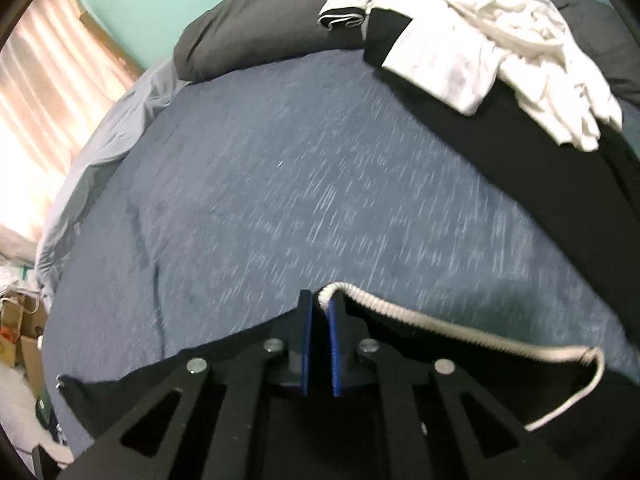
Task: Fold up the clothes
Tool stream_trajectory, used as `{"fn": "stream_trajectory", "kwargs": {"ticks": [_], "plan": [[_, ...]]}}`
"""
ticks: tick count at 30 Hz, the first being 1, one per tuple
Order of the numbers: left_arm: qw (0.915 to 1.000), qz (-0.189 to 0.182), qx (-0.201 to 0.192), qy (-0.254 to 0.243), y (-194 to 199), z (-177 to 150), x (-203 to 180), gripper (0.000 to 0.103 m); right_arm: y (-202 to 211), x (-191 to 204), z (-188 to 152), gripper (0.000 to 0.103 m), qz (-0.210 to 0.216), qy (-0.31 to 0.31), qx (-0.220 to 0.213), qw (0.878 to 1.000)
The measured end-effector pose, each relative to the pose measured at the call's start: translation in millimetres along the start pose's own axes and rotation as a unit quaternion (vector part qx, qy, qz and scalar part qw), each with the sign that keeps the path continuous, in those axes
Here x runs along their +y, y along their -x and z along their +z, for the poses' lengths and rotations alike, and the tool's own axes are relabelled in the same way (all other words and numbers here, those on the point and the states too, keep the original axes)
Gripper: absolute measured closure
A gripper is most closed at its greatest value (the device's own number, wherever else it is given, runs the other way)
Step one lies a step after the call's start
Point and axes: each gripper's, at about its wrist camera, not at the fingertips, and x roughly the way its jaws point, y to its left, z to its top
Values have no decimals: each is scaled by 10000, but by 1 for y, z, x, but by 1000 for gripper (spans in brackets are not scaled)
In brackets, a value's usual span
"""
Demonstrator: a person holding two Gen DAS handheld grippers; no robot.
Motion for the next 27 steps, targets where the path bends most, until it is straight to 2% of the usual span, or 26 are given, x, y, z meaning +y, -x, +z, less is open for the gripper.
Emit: {"fn": "stream_trajectory", "kwargs": {"ticks": [7,9,10,12,14,16,18,22,27], "plan": [[10000,-7,19,34,-1,1,3,0,-23,1,6,96,-320,-134,50,9994],[10000,-5,24,31,-1,1,3,0,-33,-4,4,89,-252,-271,373,9986],[10000,-7,27,27,-1,1,3,0,-30,-8,3,87,-238,-303,368,9986],[10000,-9,34,20,-1,1,3,0,-16,-16,4,67,-193,-363,203,9989],[10000,-16,37,13,-1,1,2,0,6,-29,6,57,-89,-449,-19,9990],[10000,-18,33,9,-1,1,1,0,38,-50,7,57,-160,-405,-244,9988],[10000,-20,27,10,0,0,0,0,67,-76,3,57,-447,-435,-377,9973],[10000,-13,9,11,2,0,0,0,109,-138,-18,57,-1100,-792,-302,9903],[10000,29,21,-21,1,0,-2,0,121,-172,-45,57,-1380,-857,-150,9866]]}}
